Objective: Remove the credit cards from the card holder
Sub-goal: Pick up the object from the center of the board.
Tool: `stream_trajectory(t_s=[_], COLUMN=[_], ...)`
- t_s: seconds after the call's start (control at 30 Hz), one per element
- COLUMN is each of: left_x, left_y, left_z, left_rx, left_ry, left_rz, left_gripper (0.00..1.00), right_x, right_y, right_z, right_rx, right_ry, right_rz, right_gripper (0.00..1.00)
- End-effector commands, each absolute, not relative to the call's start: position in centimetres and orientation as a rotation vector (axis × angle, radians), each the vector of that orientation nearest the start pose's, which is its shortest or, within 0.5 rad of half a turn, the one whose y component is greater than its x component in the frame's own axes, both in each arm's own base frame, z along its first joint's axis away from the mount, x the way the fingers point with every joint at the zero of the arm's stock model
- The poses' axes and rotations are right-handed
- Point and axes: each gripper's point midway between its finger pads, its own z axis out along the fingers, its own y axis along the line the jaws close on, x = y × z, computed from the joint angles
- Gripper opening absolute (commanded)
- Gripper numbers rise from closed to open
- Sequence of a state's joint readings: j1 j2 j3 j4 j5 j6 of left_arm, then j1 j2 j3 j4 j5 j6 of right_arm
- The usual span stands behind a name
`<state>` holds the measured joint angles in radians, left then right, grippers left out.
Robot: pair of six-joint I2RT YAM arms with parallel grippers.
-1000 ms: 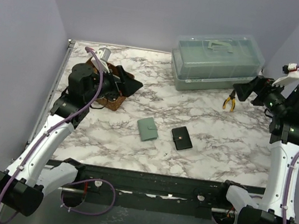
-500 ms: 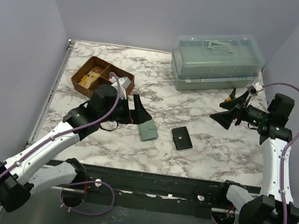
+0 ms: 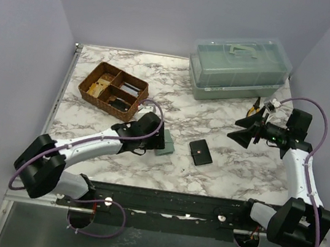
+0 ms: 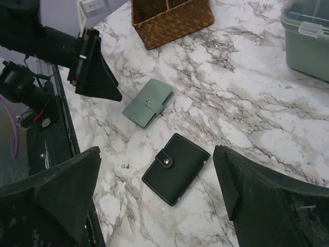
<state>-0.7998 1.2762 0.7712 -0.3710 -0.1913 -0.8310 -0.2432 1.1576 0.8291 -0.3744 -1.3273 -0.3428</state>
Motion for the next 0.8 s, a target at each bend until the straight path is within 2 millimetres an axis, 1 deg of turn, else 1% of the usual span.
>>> stream_trajectory(t_s=[0.0, 0.07, 0.13, 0.17, 0.27, 0.43, 0.53, 0.63, 0.67, 0.77], left_x=[25.4, 25.5, 25.6, 25.7, 25.1, 24.0, 23.8, 23.7, 23.7, 23.6], left_y=[-23.9, -25.4, -26.1, -25.8, -25.2, -25.3, -25.6, -25.1, -24.8, -23.8], left_z=[7.2, 6.9, 7.0, 7.0, 6.6, 6.1, 6.6, 5.9, 5.4, 3.4], left_rx=[-0.185, -0.195, -0.226, -0.257, -0.315, -0.376, -0.402, -0.465, -0.503, -0.585], left_ry=[2.444, 2.434, 2.402, 2.389, 2.391, 2.372, 2.337, 2.351, 2.361, 2.443], left_rz=[-0.452, -0.624, -0.782, -0.815, -0.889, -1.036, -1.129, -1.128, -1.109, -0.986], left_gripper=[0.78, 0.74, 0.72, 0.72, 0.73, 0.73, 0.73, 0.7, 0.66, 0.62], right_x=[27.3, 27.0, 27.0, 27.1, 27.2, 27.0, 27.0, 26.9, 26.9, 26.9], right_y=[10.4, 10.4, 10.4, 10.4, 10.4, 10.5, 10.5, 10.5, 10.5, 10.5], right_z=[21.6, 21.3, 21.1, 21.1, 21.1, 21.0, 20.9, 21.0, 20.9, 20.9], right_rx=[-0.746, -0.743, -0.737, -0.734, -0.727, -0.721, -0.721, -0.722, -0.721, -0.722], right_ry=[1.699, 1.702, 1.707, 1.708, 1.713, 1.711, 1.711, 1.709, 1.71, 1.709], right_rz=[1.038, 1.04, 1.039, 1.038, 1.05, 1.071, 1.072, 1.07, 1.069, 1.066], right_gripper=[1.0, 1.0, 1.0, 1.0, 1.0, 1.0, 1.0, 1.0, 1.0, 1.0])
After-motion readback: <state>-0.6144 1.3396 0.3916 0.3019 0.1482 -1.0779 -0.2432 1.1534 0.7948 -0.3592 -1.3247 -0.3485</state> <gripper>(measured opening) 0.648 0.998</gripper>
